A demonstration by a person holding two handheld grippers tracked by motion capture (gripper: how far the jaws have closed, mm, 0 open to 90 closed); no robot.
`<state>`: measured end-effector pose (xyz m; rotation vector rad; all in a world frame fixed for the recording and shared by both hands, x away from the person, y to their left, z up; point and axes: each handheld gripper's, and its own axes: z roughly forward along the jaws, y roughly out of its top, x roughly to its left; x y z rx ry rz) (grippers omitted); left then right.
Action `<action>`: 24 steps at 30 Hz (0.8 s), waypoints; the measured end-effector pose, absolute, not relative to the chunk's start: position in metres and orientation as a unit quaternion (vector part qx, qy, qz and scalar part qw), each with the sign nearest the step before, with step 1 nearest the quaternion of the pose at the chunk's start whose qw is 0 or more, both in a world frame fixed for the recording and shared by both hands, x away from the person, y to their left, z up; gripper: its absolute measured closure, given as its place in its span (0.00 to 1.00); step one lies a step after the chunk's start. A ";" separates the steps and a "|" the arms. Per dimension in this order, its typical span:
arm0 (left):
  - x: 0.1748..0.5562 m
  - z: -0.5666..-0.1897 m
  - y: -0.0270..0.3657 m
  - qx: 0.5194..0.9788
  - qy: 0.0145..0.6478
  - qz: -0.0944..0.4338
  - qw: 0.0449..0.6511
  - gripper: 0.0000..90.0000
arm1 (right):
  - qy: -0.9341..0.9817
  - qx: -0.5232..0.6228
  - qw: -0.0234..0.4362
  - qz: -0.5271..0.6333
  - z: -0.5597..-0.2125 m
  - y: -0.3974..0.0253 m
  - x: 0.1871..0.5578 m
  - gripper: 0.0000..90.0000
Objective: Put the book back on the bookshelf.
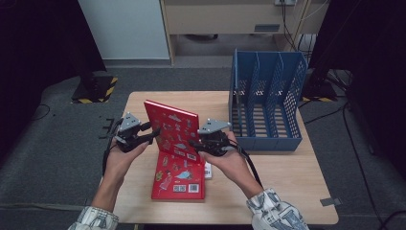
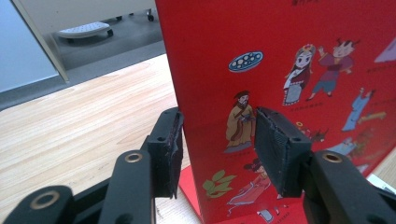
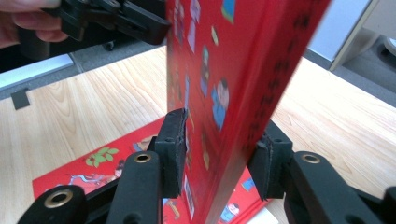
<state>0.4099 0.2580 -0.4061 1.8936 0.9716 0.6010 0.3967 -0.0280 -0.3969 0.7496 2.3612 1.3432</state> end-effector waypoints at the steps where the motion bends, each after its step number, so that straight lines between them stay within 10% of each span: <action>1: 0.410 -0.406 0.257 0.765 0.392 0.244 0.449 0.57 | 0.825 0.262 0.160 0.474 -0.397 -0.026 0.396 0.67; 24: 0.408 -0.408 0.256 0.762 0.394 0.242 0.455 0.55 | 0.818 0.227 0.144 0.508 -0.383 -0.008 0.399 0.19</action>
